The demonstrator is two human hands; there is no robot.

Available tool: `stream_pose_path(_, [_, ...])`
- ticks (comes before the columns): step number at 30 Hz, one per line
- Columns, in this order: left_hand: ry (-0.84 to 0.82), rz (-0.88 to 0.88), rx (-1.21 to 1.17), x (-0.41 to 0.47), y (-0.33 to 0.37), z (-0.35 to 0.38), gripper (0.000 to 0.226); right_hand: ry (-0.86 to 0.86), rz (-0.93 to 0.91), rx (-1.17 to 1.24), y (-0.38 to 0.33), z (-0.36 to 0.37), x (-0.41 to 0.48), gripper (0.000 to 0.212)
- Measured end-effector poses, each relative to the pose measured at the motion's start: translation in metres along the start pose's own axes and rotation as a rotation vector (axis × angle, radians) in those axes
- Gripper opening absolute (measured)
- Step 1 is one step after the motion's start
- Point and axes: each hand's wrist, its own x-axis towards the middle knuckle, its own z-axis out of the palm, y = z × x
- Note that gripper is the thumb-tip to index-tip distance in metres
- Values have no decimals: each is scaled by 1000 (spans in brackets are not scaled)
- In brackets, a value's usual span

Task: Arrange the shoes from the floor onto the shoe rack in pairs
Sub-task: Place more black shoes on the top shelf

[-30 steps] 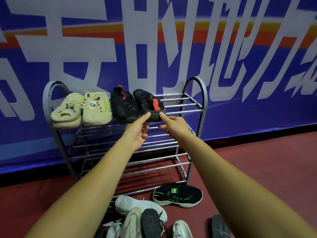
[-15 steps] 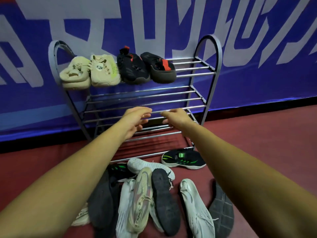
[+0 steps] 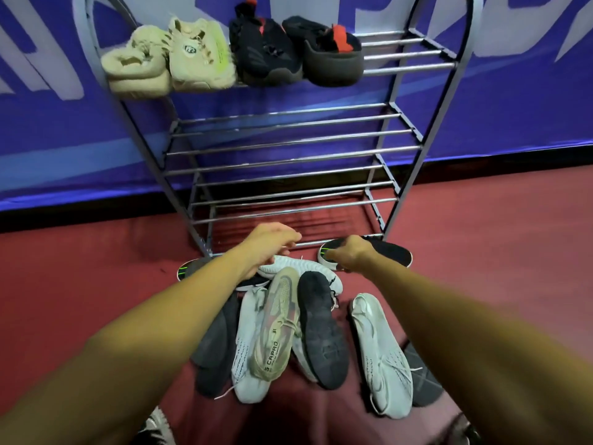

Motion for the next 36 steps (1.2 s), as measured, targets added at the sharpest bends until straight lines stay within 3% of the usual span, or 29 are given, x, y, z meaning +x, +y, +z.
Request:
stream_pose_path(4, [-43,-92,18,10,-36,20,18,-99,48,-118,11,22,8,31])
stream_pose_path(8, [0,-209,-83,23,-85,44,7,-126,70,-154,31,46,19,31])
stream_pose_path(14, [-34,-363,-220,30,-139,78,12,-271,201,-156,68,83,38,35])
stream_pose_path(26, [39,-304,-151,30,-145,90,29,-244,178,39,73,100,31,69])
stream_pose_path(29, [57,-247,-163,25,-133,87,26,-195,119,109,68,85,20,63])
stream_pose_path(33, [95,-147,-207,19,-93,78,25,-168,27,272,53,51,4,37])
stream_pose_path(36, [118,-54,-177,14,-50,66,24,-132,-18,321,31,9,-10,34])
